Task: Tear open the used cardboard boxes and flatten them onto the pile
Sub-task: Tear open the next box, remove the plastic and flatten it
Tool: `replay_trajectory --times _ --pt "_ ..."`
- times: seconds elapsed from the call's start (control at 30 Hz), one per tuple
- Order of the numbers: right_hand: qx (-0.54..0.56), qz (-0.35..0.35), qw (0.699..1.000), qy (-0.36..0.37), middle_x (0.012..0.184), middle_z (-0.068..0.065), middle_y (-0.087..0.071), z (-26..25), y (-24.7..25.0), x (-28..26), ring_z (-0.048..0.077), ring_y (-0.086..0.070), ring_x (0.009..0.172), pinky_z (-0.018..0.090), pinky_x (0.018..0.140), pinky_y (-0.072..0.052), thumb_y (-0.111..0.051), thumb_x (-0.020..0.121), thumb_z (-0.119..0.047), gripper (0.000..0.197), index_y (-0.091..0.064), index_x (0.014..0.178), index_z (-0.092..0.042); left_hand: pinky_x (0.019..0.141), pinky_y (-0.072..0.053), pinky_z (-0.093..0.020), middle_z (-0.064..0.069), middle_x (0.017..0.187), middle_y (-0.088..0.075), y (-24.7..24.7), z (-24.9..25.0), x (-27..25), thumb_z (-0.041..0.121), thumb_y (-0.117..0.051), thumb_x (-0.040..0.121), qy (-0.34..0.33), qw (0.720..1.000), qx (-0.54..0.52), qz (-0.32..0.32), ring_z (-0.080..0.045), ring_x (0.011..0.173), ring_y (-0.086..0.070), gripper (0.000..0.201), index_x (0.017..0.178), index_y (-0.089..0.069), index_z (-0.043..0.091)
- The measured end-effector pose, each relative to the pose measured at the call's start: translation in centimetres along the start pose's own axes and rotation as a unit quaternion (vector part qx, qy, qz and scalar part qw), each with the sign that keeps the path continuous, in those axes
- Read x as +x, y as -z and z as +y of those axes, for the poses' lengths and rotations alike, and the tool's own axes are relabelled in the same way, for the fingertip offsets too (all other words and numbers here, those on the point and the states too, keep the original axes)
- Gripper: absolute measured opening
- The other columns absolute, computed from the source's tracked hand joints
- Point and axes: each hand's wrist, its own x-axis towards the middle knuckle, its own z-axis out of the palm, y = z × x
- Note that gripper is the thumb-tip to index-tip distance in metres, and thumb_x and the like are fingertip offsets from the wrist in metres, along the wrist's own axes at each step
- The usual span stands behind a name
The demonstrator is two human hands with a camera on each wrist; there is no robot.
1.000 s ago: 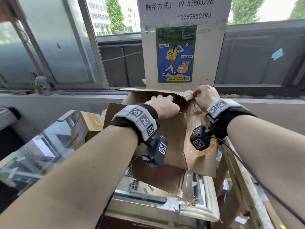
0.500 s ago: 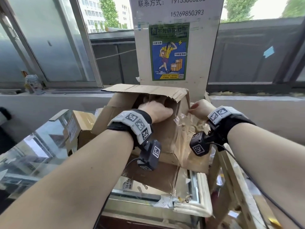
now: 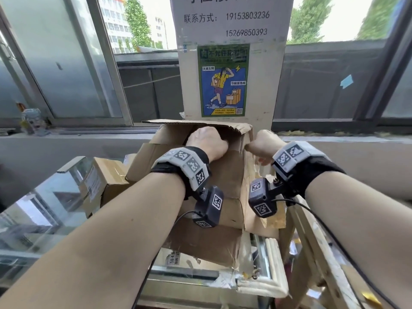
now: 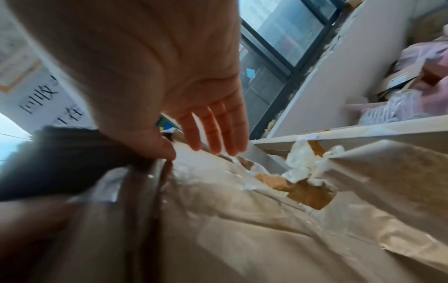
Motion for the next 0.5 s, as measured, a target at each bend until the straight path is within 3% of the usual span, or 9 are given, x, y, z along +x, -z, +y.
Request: replay_trajectory --times 0.1,0.2,0.27,0.33,0.4,0.47,0.5 --pt "0.088 -0.041 0.995 0.030 0.078 0.015 -0.061 -1.5 0.4 -0.8 0.030 -0.063 0.068 0.044 0.075 -0.059 -0.058 0.087 -0.026 0.023 -0.057 0.073 -0.008 0.083 -0.042 -0.030 -0.014 0.120 -0.061 0.8 -0.8 0.3 0.020 -0.047 0.089 0.003 1.000 0.017 -0.017 -0.031 0.111 -0.057 0.031 0.113 -0.061 0.005" --pt "0.070 -0.050 0.994 0.060 0.079 0.011 -0.059 -2.4 0.7 -1.6 0.023 -0.058 0.069 0.038 0.072 -0.056 -0.061 0.088 -0.034 0.029 -0.064 0.089 -0.006 0.078 -0.039 -0.030 -0.013 0.121 -0.060 2.0 -2.1 0.3 0.014 -0.045 0.089 0.001 0.999 0.025 -0.033 -0.030 0.110 -0.057 0.030 0.113 -0.059 0.007" --pt "0.029 -0.047 0.996 0.072 0.078 0.005 -0.056 -3.2 0.6 -1.8 0.018 -0.056 0.069 0.037 0.072 -0.056 -0.059 0.089 -0.037 0.032 -0.062 0.101 -0.007 0.082 -0.041 -0.030 -0.016 0.125 -0.058 2.9 -3.0 0.5 0.011 -0.044 0.089 -0.008 0.999 0.019 -0.050 -0.031 0.114 -0.055 0.030 0.115 -0.057 0.005" --pt "0.030 -0.063 0.996 0.050 0.091 0.003 -0.056 -4.0 0.3 -2.1 0.019 -0.058 0.076 0.040 0.074 -0.058 -0.061 0.088 -0.041 0.039 -0.052 0.117 -0.015 0.093 -0.040 -0.029 -0.016 0.137 -0.050 3.7 -3.8 0.6 0.007 -0.043 0.089 -0.020 0.997 0.004 -0.076 -0.029 0.125 -0.048 0.041 0.130 -0.049 0.004" --pt "0.079 -0.092 0.993 0.005 0.118 0.007 -0.052 -4.7 0.1 -2.2 0.028 -0.059 0.096 0.042 0.073 -0.057 -0.065 0.085 -0.045 0.065 -0.036 0.138 -0.023 0.101 -0.038 -0.029 -0.010 0.147 -0.042 4.8 -4.4 0.5 0.004 -0.040 0.088 -0.027 0.994 -0.031 -0.104 -0.025 0.132 -0.042 0.061 0.147 -0.029 0.012" --pt "0.113 -0.114 0.986 -0.033 0.140 0.013 -0.042 -5.6 0.0 -2.2 0.039 -0.051 0.117 0.047 0.079 -0.055 -0.072 0.079 -0.045 0.085 -0.024 0.145 -0.022 0.096 -0.043 -0.029 -0.007 0.147 -0.041 6.2 -4.7 0.3 0.004 -0.043 0.086 -0.045 0.991 -0.014 -0.126 -0.025 0.129 -0.046 0.071 0.151 -0.017 0.020" --pt "0.121 -0.125 0.984 -0.049 0.143 0.017 -0.041 -5.8 0.0 -2.2 0.041 -0.049 0.121 0.049 0.085 -0.054 -0.075 0.077 -0.043 0.090 -0.022 0.145 -0.019 0.091 -0.045 -0.029 -0.007 0.146 -0.043 6.8 -4.7 0.3 0.007 -0.048 0.086 -0.052 0.989 0.005 -0.136 -0.025 0.124 -0.049 0.075 0.152 -0.014 0.023"
